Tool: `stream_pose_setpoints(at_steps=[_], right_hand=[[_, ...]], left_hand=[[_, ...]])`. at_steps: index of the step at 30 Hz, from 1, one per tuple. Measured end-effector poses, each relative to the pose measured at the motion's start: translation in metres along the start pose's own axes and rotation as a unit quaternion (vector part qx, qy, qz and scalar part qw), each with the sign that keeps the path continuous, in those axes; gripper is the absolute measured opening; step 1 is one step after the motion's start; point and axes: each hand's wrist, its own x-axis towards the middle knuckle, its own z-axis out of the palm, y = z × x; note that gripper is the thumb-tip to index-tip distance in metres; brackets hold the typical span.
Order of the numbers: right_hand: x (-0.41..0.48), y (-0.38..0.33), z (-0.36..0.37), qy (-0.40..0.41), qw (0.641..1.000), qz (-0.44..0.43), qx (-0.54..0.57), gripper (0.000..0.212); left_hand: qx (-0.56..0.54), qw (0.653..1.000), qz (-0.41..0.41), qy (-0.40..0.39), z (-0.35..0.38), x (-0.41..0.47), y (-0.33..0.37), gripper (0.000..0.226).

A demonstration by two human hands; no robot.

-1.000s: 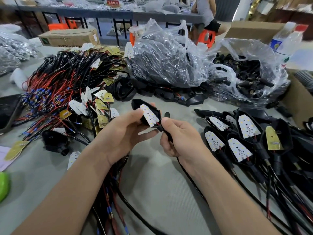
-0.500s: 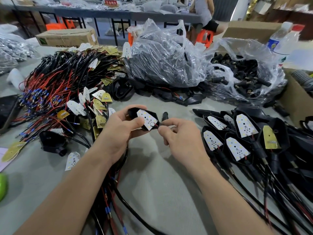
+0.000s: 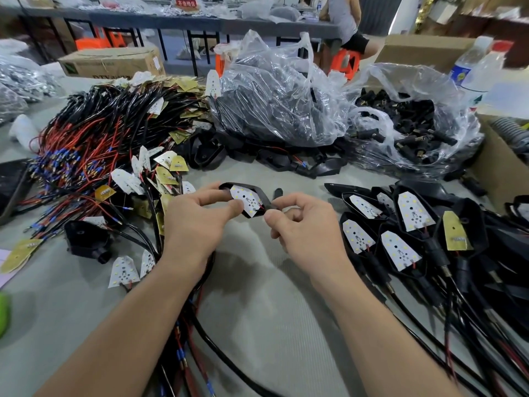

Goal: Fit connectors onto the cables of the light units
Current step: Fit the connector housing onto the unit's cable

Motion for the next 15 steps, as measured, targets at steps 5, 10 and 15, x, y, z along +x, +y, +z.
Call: stream_pose_setpoints(at_steps=[5, 10, 15], right_hand=[[-0.004, 0.002, 0.004, -0.031, 0.998, 0.007, -0.052, 0.010], [-0.006, 0.001, 0.007, -0.049, 0.998, 0.032, -0.016, 0.017], [-0.006, -0.003, 0.011, 0.009, 0.996, 0.034, 0.078, 0.016]], left_hand=[[-0.077, 0.996, -0.008, 0.035, -0.001, 0.004, 0.001, 0.027], [-0.124, 0.992, -0.024, 0.003, 0.003, 0.006, 0.002, 0.028], [-0.067, 0.997, -0.021, 0.013, 0.002, 0.005, 0.003, 0.023]])
